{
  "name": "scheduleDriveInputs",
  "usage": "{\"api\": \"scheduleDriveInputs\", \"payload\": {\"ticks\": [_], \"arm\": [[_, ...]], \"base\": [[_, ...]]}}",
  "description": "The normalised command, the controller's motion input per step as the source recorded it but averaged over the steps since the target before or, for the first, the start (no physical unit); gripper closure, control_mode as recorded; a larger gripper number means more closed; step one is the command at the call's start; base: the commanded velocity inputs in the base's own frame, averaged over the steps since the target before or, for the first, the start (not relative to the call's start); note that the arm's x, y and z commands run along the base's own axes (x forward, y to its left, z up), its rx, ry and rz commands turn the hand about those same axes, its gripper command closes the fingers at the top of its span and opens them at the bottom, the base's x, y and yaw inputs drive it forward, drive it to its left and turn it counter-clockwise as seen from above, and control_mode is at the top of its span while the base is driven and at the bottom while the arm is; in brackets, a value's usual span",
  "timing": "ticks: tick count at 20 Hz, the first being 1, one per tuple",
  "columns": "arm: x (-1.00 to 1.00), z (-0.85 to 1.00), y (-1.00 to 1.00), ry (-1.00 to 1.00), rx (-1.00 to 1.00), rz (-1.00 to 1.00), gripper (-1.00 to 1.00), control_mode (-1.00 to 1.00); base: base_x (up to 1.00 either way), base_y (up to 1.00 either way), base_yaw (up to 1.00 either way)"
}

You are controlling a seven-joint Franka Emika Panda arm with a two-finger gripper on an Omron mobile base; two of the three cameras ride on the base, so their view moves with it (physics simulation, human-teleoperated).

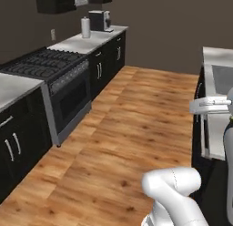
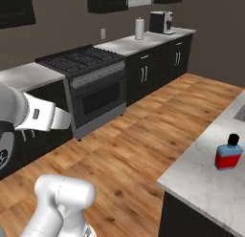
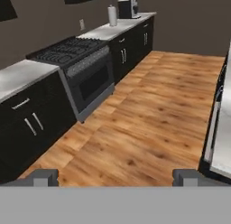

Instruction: Place the liquor on the top shelf of the fridge to keep it out of children's reach, and place the kiwi and avocado on lower shelves for easy access.

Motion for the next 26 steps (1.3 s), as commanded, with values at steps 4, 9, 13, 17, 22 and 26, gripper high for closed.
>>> {"api": "scheduleDriveInputs", "payload": {"ticks": [4,9,13,17,22,26], "arm": [[0.0,0.0,0.0,0.0,0.0,0.0,-1.0,1.0],[0.0,0.0,0.0,0.0,0.0,0.0,-1.0,1.0],[0.0,0.0,0.0,0.0,0.0,0.0,-1.0,1.0],[0.0,0.0,0.0,0.0,0.0,0.0,-1.0,1.0],[0.0,0.0,0.0,0.0,0.0,0.0,-1.0,1.0],[0.0,0.0,0.0,0.0,0.0,0.0,-1.0,1.0]], "base": [[0.59,0.08,-0.59],[0.6,0.17,-0.6],[0.62,0.23,-0.59],[0.53,0.38,-0.56],[0.31,0.52,-0.53],[0.24,0.55,-0.53]]}}
